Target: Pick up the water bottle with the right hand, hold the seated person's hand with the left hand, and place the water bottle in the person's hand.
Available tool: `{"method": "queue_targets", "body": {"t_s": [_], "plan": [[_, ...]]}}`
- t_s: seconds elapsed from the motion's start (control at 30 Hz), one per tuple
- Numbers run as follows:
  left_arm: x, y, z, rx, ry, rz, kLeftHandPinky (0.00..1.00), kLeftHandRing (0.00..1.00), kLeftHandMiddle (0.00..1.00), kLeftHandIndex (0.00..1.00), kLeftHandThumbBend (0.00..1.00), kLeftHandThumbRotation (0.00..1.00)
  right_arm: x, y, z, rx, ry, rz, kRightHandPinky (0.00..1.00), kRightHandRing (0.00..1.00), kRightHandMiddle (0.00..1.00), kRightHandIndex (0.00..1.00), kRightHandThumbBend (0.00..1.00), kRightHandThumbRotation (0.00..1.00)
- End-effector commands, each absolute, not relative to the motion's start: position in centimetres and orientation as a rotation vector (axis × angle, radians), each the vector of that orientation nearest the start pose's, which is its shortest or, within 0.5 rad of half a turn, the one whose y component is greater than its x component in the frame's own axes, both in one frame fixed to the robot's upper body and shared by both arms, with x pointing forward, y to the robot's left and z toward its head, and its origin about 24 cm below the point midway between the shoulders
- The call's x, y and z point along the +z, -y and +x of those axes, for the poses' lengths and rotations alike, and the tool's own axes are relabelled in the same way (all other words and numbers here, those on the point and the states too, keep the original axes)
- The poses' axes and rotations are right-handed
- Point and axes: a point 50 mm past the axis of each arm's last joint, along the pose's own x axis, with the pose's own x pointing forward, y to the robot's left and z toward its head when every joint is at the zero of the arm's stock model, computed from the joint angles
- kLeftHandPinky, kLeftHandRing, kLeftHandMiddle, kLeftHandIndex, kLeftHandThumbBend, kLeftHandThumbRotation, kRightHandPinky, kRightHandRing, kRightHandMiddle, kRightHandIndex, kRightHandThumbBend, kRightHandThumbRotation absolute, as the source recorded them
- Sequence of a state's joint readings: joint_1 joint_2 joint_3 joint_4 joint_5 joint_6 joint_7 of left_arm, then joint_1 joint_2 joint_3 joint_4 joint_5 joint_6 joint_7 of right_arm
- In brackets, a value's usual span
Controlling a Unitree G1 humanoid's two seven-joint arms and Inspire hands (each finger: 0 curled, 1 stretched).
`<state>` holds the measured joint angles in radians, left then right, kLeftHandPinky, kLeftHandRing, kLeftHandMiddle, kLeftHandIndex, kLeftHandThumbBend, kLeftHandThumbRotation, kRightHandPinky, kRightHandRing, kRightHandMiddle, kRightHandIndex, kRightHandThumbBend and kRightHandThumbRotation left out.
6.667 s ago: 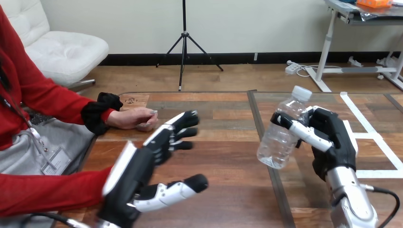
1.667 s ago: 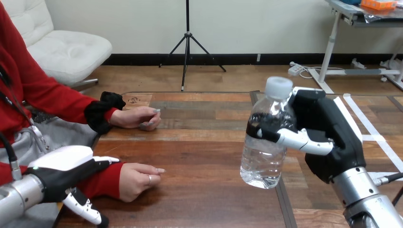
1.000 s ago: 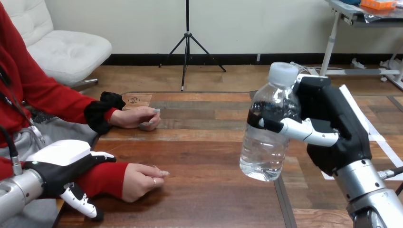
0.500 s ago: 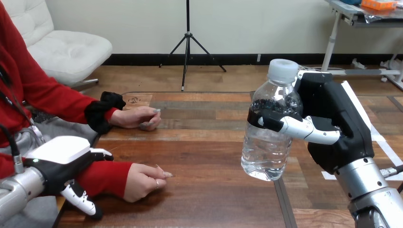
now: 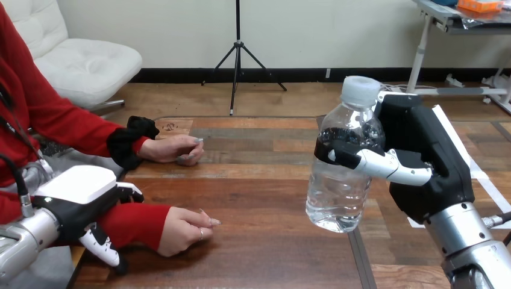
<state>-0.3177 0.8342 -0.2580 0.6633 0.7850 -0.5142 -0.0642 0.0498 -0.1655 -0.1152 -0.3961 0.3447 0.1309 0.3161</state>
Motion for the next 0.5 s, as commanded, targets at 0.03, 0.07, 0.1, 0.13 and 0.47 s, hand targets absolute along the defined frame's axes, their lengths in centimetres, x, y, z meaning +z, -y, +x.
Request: {"method": "queue_targets", "body": {"t_s": [0.03,0.07,0.1,0.13,0.47], "plan": [[5.71,-29.01,29.56,-0.475,-0.046,1.582,0.59,0.65,0.69,0.72,1.0,0.15,13.98,17.66,23.14,0.311,0.35,0.095,0.0,0.03,0.08,0.11,0.44,0.0],[5.71,-28.99,29.58,-0.476,-0.04,1.581,0.59,0.64,0.69,0.71,1.0,0.14,13.99,17.64,23.14,0.311,0.35,0.099,0.0,0.03,0.08,0.11,0.45,0.0],[5.7,-28.97,29.6,-0.476,-0.037,1.58,0.58,0.64,0.68,0.71,1.0,0.13,13.99,17.62,23.15,0.31,0.349,0.101,0.0,0.03,0.08,0.11,0.45,0.0],[5.68,-28.94,29.64,-0.47,-0.037,1.573,0.58,0.63,0.68,0.71,1.0,0.12,14.02,17.61,23.14,0.31,0.349,0.096,0.0,0.03,0.08,0.11,0.45,0.0],[5.44,-28.66,30.02,-0.471,-0.049,1.555,0.55,0.58,0.62,0.66,1.0,0.05,14.1,17.49,23.28,0.331,0.348,0.113,0.0,0.03,0.08,0.11,0.43,0.0]]}}
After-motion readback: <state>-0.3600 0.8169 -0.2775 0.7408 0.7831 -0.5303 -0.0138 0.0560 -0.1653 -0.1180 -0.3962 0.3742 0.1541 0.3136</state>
